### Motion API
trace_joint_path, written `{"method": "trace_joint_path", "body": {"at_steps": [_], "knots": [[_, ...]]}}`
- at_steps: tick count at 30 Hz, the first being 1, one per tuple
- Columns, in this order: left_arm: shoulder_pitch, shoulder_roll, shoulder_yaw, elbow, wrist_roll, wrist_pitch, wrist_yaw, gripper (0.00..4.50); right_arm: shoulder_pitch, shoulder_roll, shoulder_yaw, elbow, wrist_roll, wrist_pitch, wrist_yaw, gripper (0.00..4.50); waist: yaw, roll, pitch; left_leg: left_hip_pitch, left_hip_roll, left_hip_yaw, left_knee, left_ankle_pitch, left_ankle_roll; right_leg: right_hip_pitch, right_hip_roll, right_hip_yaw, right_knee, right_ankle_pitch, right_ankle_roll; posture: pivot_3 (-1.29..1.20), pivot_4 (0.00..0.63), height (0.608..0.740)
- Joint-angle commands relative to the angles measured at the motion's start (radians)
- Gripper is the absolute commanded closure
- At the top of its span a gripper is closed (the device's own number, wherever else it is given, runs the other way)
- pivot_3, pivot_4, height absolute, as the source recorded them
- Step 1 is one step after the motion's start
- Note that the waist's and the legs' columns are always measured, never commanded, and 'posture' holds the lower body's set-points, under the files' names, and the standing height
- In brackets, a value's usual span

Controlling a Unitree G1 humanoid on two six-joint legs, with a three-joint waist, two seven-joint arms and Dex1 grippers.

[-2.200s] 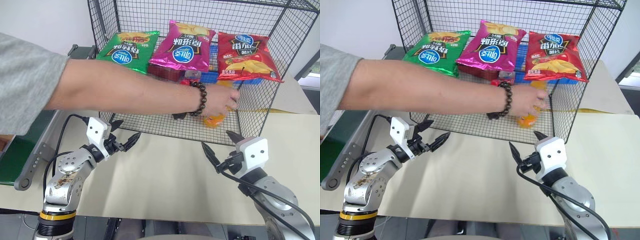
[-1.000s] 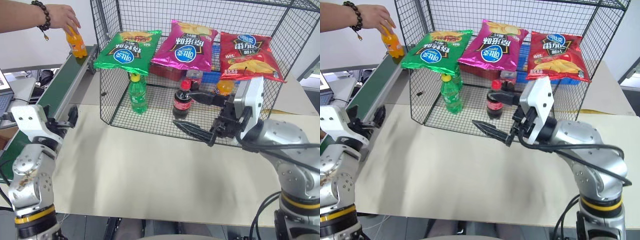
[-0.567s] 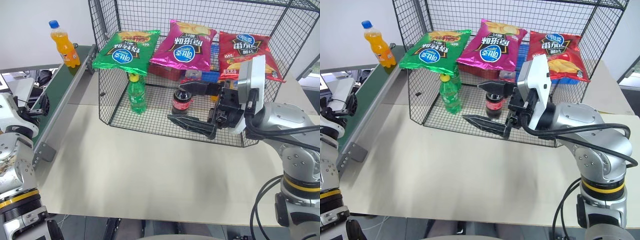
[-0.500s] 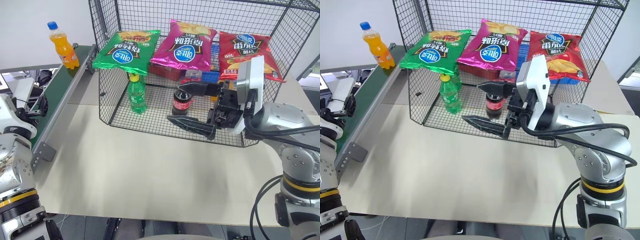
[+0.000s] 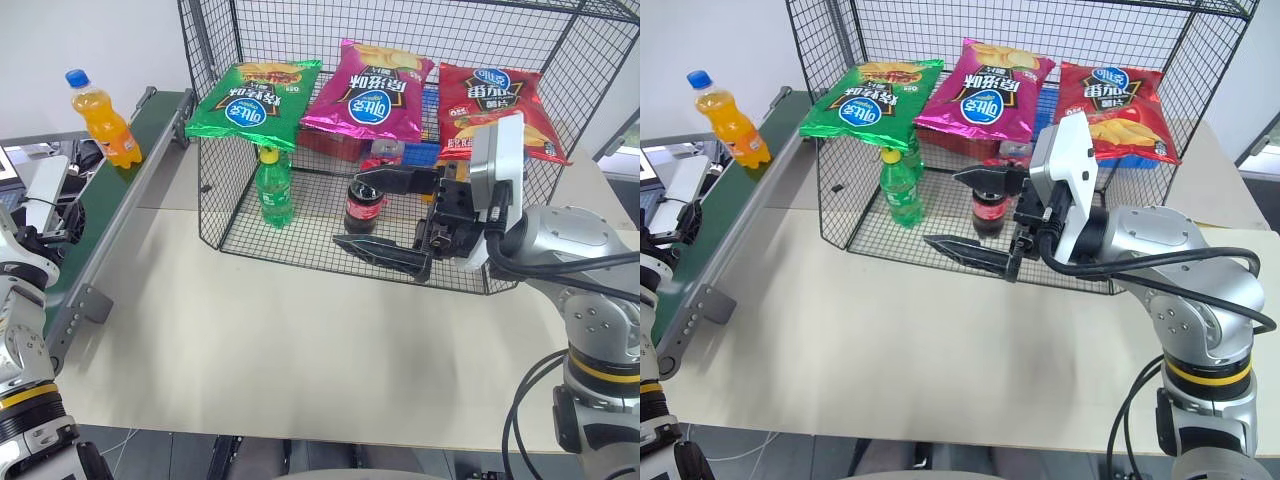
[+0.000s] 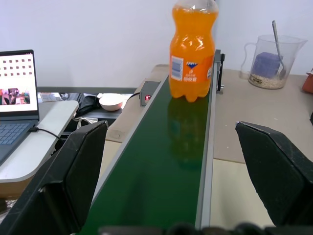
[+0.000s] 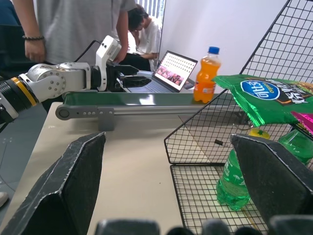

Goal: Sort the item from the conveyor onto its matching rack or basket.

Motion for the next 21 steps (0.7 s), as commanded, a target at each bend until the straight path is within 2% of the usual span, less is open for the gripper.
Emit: {"method": "trace_joint_path", "body": {"at_steps": [1,21], "knots": [[-0.001,0.026,0.021,-0.007,-0.002,-0.028,-0.003,0.05,-0.029,0.004,-0.014,-0.013,0.024,-0.014,-0.003,0.0,0.0,0.0,0.0,0.0,0.0,0.0,0.0,0.0,0.0,0.0,0.0,0.0,0.0,0.0,0.0,0.0,0.15,0.74],[-0.017,0.061,0.029,0.06,-0.003,-0.04,-0.012,0.05,-0.06,0.008,-0.004,0.0,0.033,-0.023,0.005,0.0,0.0,0.0,0.0,0.0,0.0,0.0,-0.001,0.0,0.0,0.0,-0.002,-0.001,0.0,0.0,0.0,0.0,0.15,0.74]]}}
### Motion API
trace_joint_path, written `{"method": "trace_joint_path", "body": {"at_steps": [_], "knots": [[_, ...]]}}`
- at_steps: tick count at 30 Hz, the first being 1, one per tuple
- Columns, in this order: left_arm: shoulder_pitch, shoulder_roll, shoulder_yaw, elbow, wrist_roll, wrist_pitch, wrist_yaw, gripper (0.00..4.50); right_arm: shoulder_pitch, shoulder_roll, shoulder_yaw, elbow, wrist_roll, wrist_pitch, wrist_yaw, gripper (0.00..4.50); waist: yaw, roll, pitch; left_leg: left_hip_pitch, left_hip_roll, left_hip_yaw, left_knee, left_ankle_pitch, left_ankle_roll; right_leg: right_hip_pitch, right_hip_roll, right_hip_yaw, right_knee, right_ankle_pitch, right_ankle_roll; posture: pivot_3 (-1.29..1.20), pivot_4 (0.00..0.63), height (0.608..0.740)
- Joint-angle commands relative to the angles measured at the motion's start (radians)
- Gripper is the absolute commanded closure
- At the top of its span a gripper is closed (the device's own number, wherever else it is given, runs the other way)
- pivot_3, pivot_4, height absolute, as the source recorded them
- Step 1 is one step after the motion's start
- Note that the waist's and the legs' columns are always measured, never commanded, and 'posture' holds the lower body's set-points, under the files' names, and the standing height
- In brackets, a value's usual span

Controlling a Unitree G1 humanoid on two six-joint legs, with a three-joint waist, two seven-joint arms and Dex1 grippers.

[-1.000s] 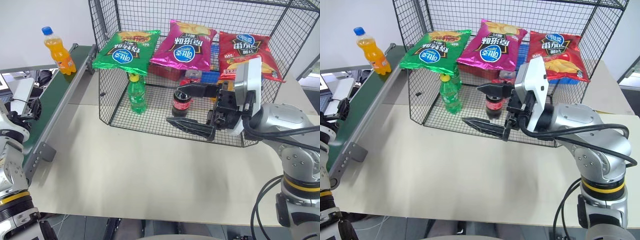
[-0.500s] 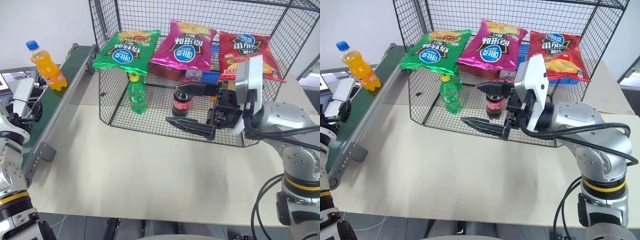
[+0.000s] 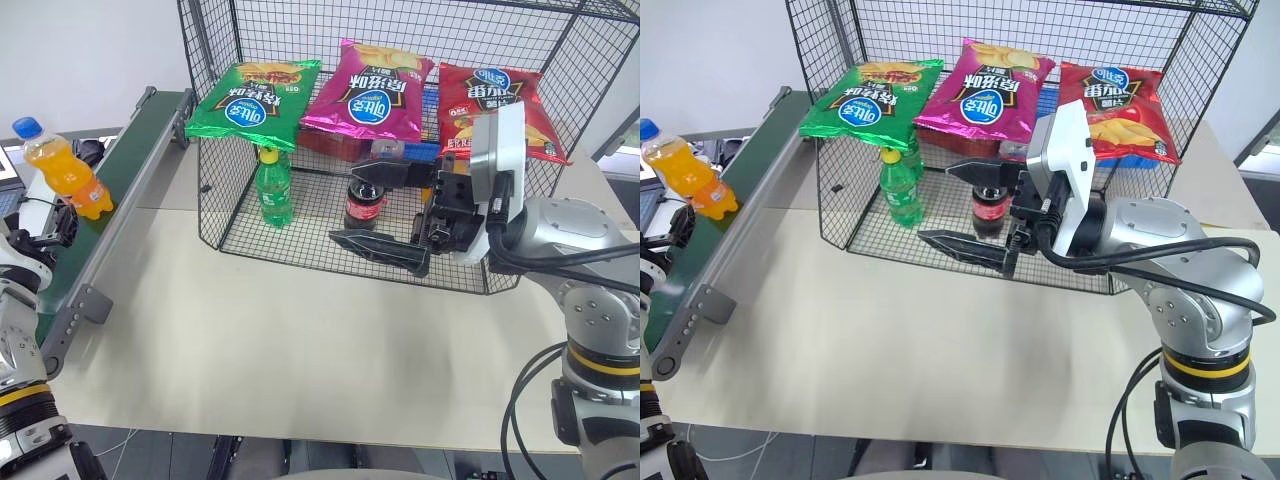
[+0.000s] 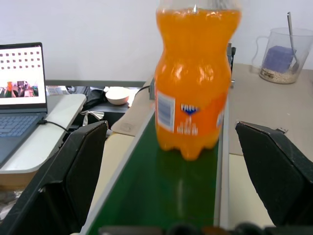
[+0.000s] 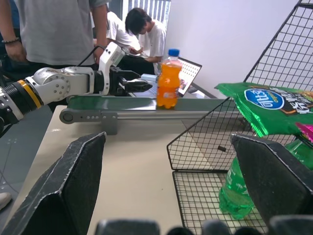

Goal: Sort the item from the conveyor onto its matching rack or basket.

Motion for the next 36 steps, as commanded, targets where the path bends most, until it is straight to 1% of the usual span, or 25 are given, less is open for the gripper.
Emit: {"method": "trace_joint_path", "body": {"at_steps": [1,6,9,13,14,15,17,18,24,28,31,33,36], "knots": [[-0.021,0.033,0.019,-0.001,-0.003,-0.034,-0.008,0.05,-0.024,0.005,-0.016,-0.018,0.018,-0.022,0.002,0.0,0.0,0.0,0.0,0.0,0.0,0.0,0.0,0.0,0.0,0.0,0.0,0.0,0.0,0.0,0.0,0.0,0.15,0.74],[-0.045,0.055,0.014,0.03,-0.005,-0.042,-0.038,0.05,-0.024,0.006,-0.017,-0.018,0.023,-0.018,-0.001,0.0,0.0,0.0,0.0,0.0,0.0,0.0,0.0,0.0,0.0,0.0,0.0,0.0,0.0,0.0,0.0,0.0,0.15,0.74],[-0.081,0.068,0.029,0.047,-0.03,-0.032,-0.046,0.05,-0.025,0.008,-0.017,-0.014,0.026,-0.016,-0.003,0.0,0.0,0.0,0.0,0.0,0.0,0.0,0.0,0.0,0.0,0.0,0.0,0.0,0.0,0.0,0.0,0.0,0.15,0.74],[-0.075,0.082,0.018,0.049,-0.021,-0.043,-0.073,0.05,-0.027,0.012,-0.014,-0.011,0.025,-0.017,-0.003,0.0,-0.001,0.0,0.0,0.0,0.0,0.001,-0.001,0.0,0.0,-0.001,0.0,-0.001,0.0,0.0,0.0,0.0,0.15,0.74],[-0.069,0.08,0.024,0.049,-0.023,-0.043,-0.074,0.56,-0.027,0.012,-0.014,-0.01,0.025,-0.016,-0.003,0.0,0.0,0.0,0.0,0.0,0.0,0.001,-0.001,0.0,0.0,-0.001,-0.001,-0.001,0.0,0.0,0.0,0.0,0.15,0.74],[-0.065,0.079,0.028,0.049,-0.025,-0.045,-0.075,0.88,-0.027,0.013,-0.015,-0.01,0.026,-0.016,-0.004,0.0,0.0,0.0,0.0,0.0,0.0,0.0,-0.001,0.0,0.0,-0.001,-0.001,-0.001,0.0,0.0,0.0,0.0,0.15,0.74],[-0.055,0.076,0.039,0.047,-0.031,-0.047,-0.074,1.77,-0.028,0.014,-0.014,-0.009,0.024,-0.017,-0.005,0.0,0.001,0.0,0.0,0.0,0.0,0.0,-0.001,0.0,0.0,-0.001,-0.002,-0.001,0.0,0.0,0.0,0.0,0.15,0.74],[-0.05,0.075,0.042,0.046,-0.033,-0.048,-0.075,1.95,-0.029,0.014,-0.013,-0.008,0.023,-0.017,-0.005,0.0,0.001,0.0,0.0,0.0,0.0,0.0,-0.001,0.0,0.0,-0.001,-0.002,-0.001,0.0,0.0,0.0,0.0,0.15,0.74],[-0.044,0.078,0.047,0.001,-0.06,-0.022,-0.075,1.95,-0.013,0.01,-0.015,-0.005,0.014,-0.02,-0.004,0.0,0.0,0.0,0.0,0.0,0.001,0.0,-0.001,0.0,0.0,-0.001,-0.002,-0.001,0.0,0.0,0.0,0.0,0.15,0.74],[-0.075,0.133,-0.018,-0.133,-0.172,0.132,-0.199,1.95,0.106,-0.031,-0.036,-0.012,-0.022,-0.039,0.019,0.0,0.01,-0.004,0.001,-0.001,0.001,-0.001,-0.001,0.0,0.0,0.0,-0.003,-0.002,0.0,0.0,0.0,0.0,0.15,0.74],[-0.043,0.172,-0.054,-0.211,-0.241,0.222,-0.314,1.95,0.186,-0.043,-0.048,-0.048,-0.025,-0.047,0.015,0.0,0.014,-0.004,0.001,-0.004,0.0,0.0,0.0,0.0,0.0,-0.002,-0.004,-0.004,-0.001,0.0,0.0,0.0,0.15,0.74],[-0.029,0.187,-0.071,-0.252,-0.272,0.269,-0.358,1.95,0.219,-0.04,-0.055,-0.071,-0.016,-0.044,0.001,0.0,0.014,-0.004,0.001,-0.005,0.001,0.0,-0.001,0.0,0.0,-0.002,-0.004,-0.004,-0.002,0.0,0.0,0.0,0.15,0.74],[-0.016,0.201,-0.142,-0.37,-0.335,0.346,-0.433,1.95,0.277,-0.036,-0.055,-0.108,-0.02,-0.049,-0.019,0.0,0.006,-0.002,0.002,-0.003,0.001,0.001,-0.002,0.0,0.0,-0.002,-0.003,-0.004,-0.001,0.0,0.0,0.0,0.15,0.74]]}}
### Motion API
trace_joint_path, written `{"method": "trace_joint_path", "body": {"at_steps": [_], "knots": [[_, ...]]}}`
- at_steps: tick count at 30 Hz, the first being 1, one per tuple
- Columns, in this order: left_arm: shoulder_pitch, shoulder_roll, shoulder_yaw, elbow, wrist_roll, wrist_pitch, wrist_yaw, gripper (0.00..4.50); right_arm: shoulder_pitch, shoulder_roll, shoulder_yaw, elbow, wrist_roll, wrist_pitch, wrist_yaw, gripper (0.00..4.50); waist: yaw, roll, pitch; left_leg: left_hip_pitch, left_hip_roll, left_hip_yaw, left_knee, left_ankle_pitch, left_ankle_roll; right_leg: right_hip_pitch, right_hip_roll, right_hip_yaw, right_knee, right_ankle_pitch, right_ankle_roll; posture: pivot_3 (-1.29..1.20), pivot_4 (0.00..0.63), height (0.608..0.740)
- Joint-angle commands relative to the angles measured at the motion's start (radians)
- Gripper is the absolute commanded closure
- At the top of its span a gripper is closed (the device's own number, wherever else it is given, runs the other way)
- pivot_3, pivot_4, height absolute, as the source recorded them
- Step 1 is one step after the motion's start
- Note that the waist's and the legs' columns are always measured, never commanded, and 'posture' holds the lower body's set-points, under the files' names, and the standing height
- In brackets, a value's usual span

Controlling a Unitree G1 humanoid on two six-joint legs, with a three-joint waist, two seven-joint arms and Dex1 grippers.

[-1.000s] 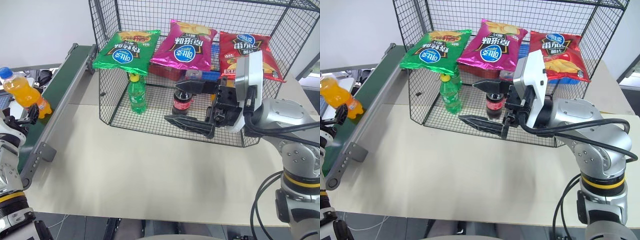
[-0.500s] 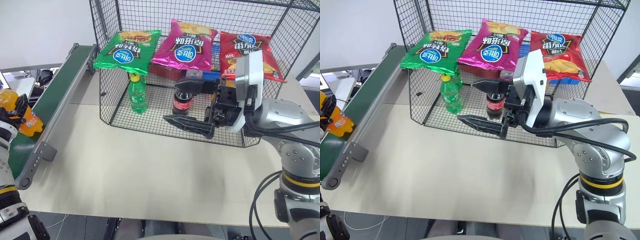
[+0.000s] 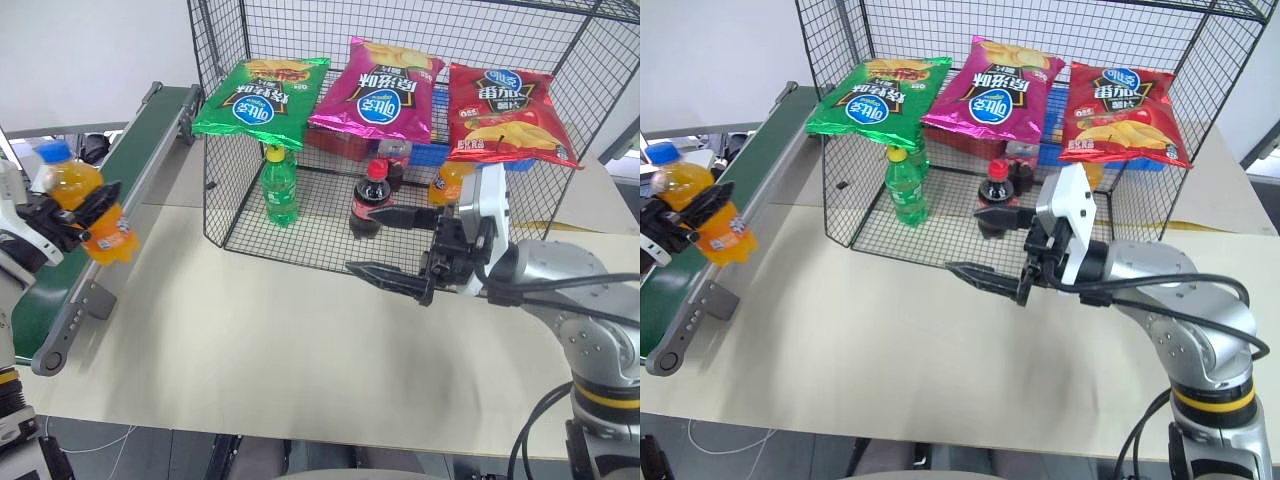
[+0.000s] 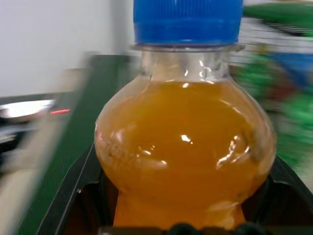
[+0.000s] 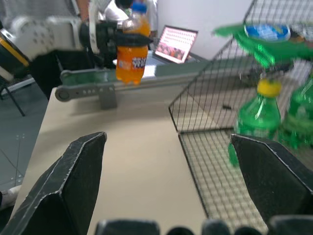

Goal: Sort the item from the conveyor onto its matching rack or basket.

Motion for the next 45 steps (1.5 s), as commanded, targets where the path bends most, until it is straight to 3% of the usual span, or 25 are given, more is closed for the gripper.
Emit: {"method": "trace_joint_path", "body": {"at_steps": [1,8,18,27,43,45], "knots": [[-0.007,0.039,-0.055,-0.15,-0.085,0.065,-0.085,1.95,0.031,-0.001,-0.036,-0.067,0.008,-0.03,-0.022,0.0,-0.005,0.0,0.0,0.0,0.0,0.0,0.0,0.0,0.0,0.0,0.001,0.0,0.0,0.0,0.0,0.0,0.15,0.74],[-0.186,-0.008,-0.284,-0.249,-0.155,0.128,-0.188,1.95,0.122,-0.004,-0.031,-0.093,-0.032,-0.058,-0.032,0.0,-0.006,0.0,0.001,0.0,-0.001,0.001,0.001,0.001,-0.001,0.001,0.012,0.001,-0.001,0.0,0.001,0.0,0.15,0.74],[-0.367,-0.235,-0.515,-0.174,-0.105,0.062,-0.278,1.95,0.137,0.041,0.029,-0.062,-0.072,-0.059,-0.07,0.0,-0.006,0.001,0.002,-0.001,0.0,0.001,0.003,0.001,-0.001,0.001,0.02,0.007,-0.001,0.0,0.001,0.0,0.15,0.74],[-0.445,-0.38,-0.559,-0.131,-0.107,0.058,-0.29,1.95,0.067,0.128,0.103,0.007,-0.099,-0.052,-0.098,0.0,-0.008,0.002,0.002,-0.001,0.0,0.001,0.004,0.001,-0.001,0.0,0.02,0.008,0.0,0.0,0.001,0.0,0.15,0.74],[-0.45,-0.431,-0.569,-0.137,-0.103,0.055,-0.293,1.95,-0.014,0.267,0.169,0.102,-0.095,-0.043,-0.089,0.0,-0.008,0.002,0.002,-0.002,0.0,0.0,0.005,0.002,-0.001,0.0,0.02,0.008,0.001,0.0,0.001,0.0,0.15,0.74],[-0.445,-0.43,-0.57,-0.142,-0.104,0.058,-0.295,1.95,-0.016,0.276,0.175,0.119,-0.103,-0.051,-0.079,0.57,-0.007,0.002,0.002,-0.002,-0.001,0.0,0.005,0.002,-0.001,0.0,0.02,0.008,0.001,0.0,0.001,0.0,0.15,0.74]]}}
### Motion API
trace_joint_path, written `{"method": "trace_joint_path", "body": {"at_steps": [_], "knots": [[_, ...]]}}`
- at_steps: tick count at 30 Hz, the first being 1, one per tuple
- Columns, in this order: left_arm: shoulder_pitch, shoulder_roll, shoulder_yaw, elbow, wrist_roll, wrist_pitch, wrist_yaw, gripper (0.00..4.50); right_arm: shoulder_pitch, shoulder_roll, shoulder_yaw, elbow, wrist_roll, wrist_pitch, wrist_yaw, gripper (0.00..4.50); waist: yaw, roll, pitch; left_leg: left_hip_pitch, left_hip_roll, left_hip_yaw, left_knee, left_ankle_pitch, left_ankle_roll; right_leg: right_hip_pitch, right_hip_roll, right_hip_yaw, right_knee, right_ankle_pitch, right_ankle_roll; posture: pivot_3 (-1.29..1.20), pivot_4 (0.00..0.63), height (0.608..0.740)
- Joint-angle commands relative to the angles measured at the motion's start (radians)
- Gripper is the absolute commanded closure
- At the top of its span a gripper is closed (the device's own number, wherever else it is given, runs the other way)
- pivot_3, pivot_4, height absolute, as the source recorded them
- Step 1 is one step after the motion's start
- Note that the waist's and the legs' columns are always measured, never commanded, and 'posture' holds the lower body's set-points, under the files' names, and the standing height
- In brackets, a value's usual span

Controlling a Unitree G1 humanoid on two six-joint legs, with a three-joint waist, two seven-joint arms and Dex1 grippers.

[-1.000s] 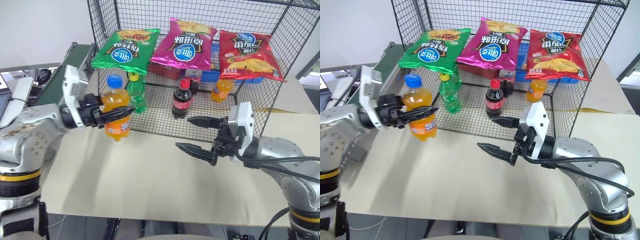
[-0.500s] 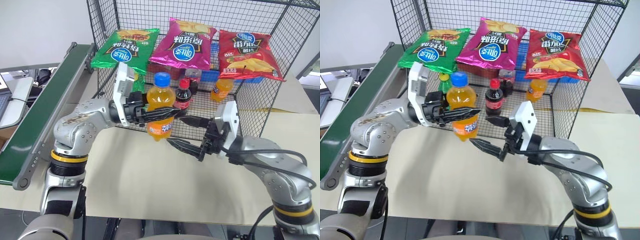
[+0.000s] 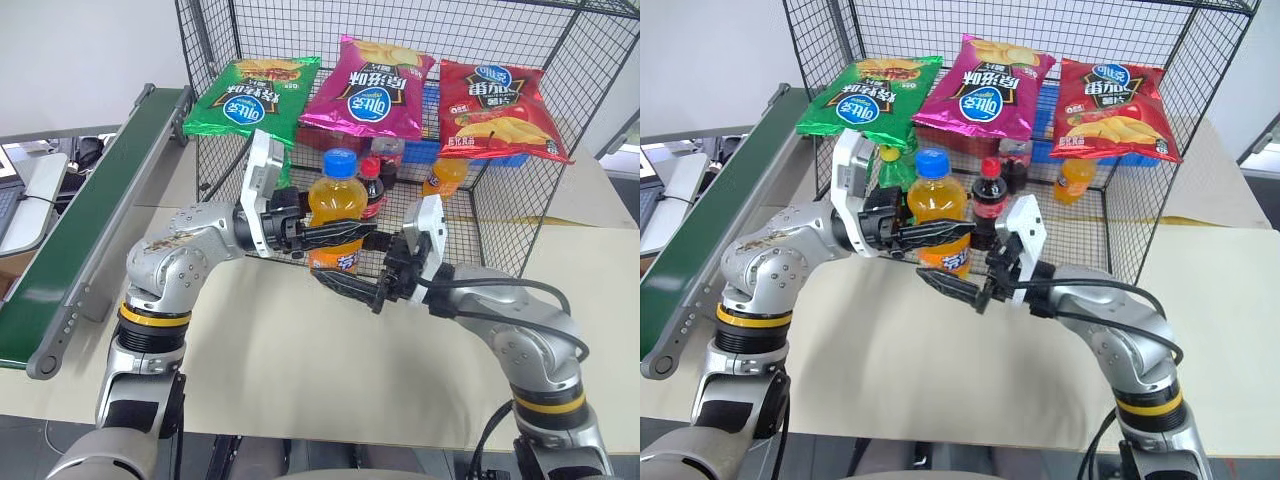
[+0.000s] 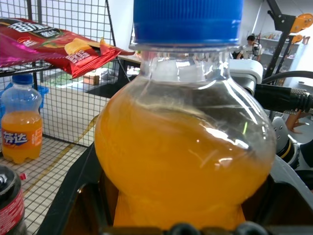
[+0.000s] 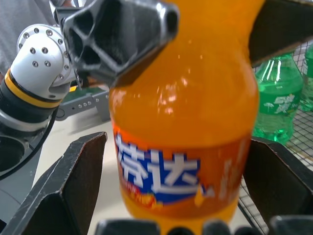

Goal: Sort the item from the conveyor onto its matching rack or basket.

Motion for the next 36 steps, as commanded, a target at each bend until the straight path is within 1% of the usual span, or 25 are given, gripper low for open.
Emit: {"method": "trace_joint_path", "body": {"at_steps": [1,2,3,9,10,12,17,21,25,27,29,31,32,35,36], "knots": [[-0.025,-0.003,0.012,-0.034,-0.011,-0.016,-0.01,1.95,-0.02,0.017,0.015,-0.006,0.007,-0.021,0.023,0.81,0.001,0.0,0.0,0.0,0.0,0.0,0.0,0.0,0.0,0.0,0.0,0.0,0.0,0.0,0.0,0.0,0.15,0.74],[-0.025,-0.002,0.012,-0.035,-0.011,-0.016,-0.011,1.95,-0.019,0.018,0.016,-0.005,0.006,-0.022,0.026,1.2,0.002,0.0,0.0,0.0,0.0,0.0,0.0,0.0,0.0,0.0,0.0,0.0,0.0,0.0,0.0,0.0,0.15,0.74],[-0.026,-0.001,0.013,-0.034,-0.01,-0.016,-0.012,1.95,-0.018,0.02,0.017,-0.005,0.006,-0.022,0.028,1.38,0.002,0.0,0.0,0.0,0.0,0.0,0.0,0.0,0.0,0.0,0.0,0.0,0.0,0.0,0.0,0.0,0.15,0.74],[-0.031,0.002,0.012,-0.027,-0.006,-0.015,-0.023,1.95,-0.013,0.026,0.019,-0.008,0.0,-0.027,0.033,1.4,0.001,0.0,0.0,0.0,0.0,0.0,0.0,0.0,0.0,0.0,0.0,0.0,0.0,0.0,0.0,0.0,0.15,0.74],[-0.033,0.004,0.011,-0.025,-0.009,-0.01,-0.026,0.9,-0.012,0.027,0.018,-0.009,-0.002,-0.03,0.032,1.4,0.0,0.0,0.0,0.0,0.0,0.0,0.0,0.0,0.0,0.0,0.0,0.0,0.0,0.0,0.0,0.0,0.15,0.74],[-0.033,0.023,0.009,-0.024,-0.018,0.011,-0.049,0.03,-0.009,0.028,0.016,-0.012,-0.008,-0.035,0.031,1.4,0.0,0.0,0.0,0.0,0.0,0.0,0.0,0.0,0.0,0.0,0.0,0.0,0.0,0.0,0.0,0.0,0.15,0.74],[-0.021,0.118,0.017,-0.007,-0.026,0.062,-0.126,0.0,0.01,0.016,0.007,-0.027,-0.029,-0.05,0.025,1.4,-0.001,0.0,0.0,0.0,0.0,0.0,0.0,0.0,0.0,0.0,0.0,0.0,0.0,0.0,0.0,0.0,0.15,0.74],[-0.022,0.194,0.035,0.005,-0.031,0.095,-0.163,0.0,0.057,-0.001,-0.013,-0.057,-0.054,-0.071,0.018,1.4,0.001,0.0,0.0,0.0,0.0,0.0,0.0,0.0,0.0,0.0,0.0,0.0,0.0,0.0,0.0,0.0,0.15,0.74],[-0.004,0.292,0.06,0.009,-0.011,0.1,-0.205,0.0,0.183,-0.035,-0.082,-0.11,-0.114,-0.122,-0.027,1.4,0.001,0.001,0.0,0.0,0.0,0.0,0.0,0.0,0.0,0.0,0.0,-0.001,0.0,0.0,0.0,0.0,0.15,0.74],[0.019,0.312,0.065,0.001,0.008,0.075,-0.199,0.0,0.238,-0.035,-0.111,-0.136,-0.151,-0.149,-0.07,1.4,0.002,0.001,0.0,0.0,0.0,0.0,0.0,0.0,0.0,0.0,0.0,0.0,0.0,0.0,0.0,0.0,0.15,0.74],[0.059,0.316,0.059,-0.014,0.063,0.006,-0.18,0.0,0.295,-0.026,-0.137,-0.156,-0.198,-0.184,-0.115,1.4,0.002,0.001,0.0,0.0,0.0,0.0,0.0,0.0,0.0,0.0,0.0,0.0,0.0,0.0,0.001,0.0,0.15,0.74],[0.092,0.291,0.059,-0.033,0.112,-0.073,-0.148,0.0,0.34,-0.012,-0.151,-0.149,-0.244,-0.22,-0.153,1.4,0.002,0.002,0.0,0.0,0.0,0.0,0.0,0.0,0.0,0.0,-0.001,0.0,0.0,0.0,0.001,0.0,0.15,0.74],[0.108,0.27,0.058,-0.051,0.125,-0.101,-0.129,0.0,0.348,-0.007,-0.15,-0.116,-0.306,-0.251,-0.195,1.4,0.002,0.002,0.0,0.0,0.001,0.001,0.0,0.0,0.0,0.0,0.0,0.001,0.0,0.0,0.001,0.0,0.15,0.74],[0.153,0.205,0.05,-0.11,0.145,-0.147,-0.067,0.0,0.314,0.021,-0.159,0.007,-0.469,-0.336,-0.323,1.4,0.001,0.002,0.0,0.0,0.001,0.001,0.0,0.0,-0.001,0.0,0.0,0.001,0.0,0.0,0.0,0.0,0.15,0.74],[0.167,0.188,0.045,-0.124,0.157,-0.161,-0.049,0.0,0.294,0.032,-0.165,0.045,-0.498,-0.358,-0.351,1.4,0.001,0.002,0.0,0.0,0.0,0.001,0.0,0.0,-0.001,0.0,-0.001,0.002,0.0,0.0,0.0,0.0,0.15,0.74]]}}
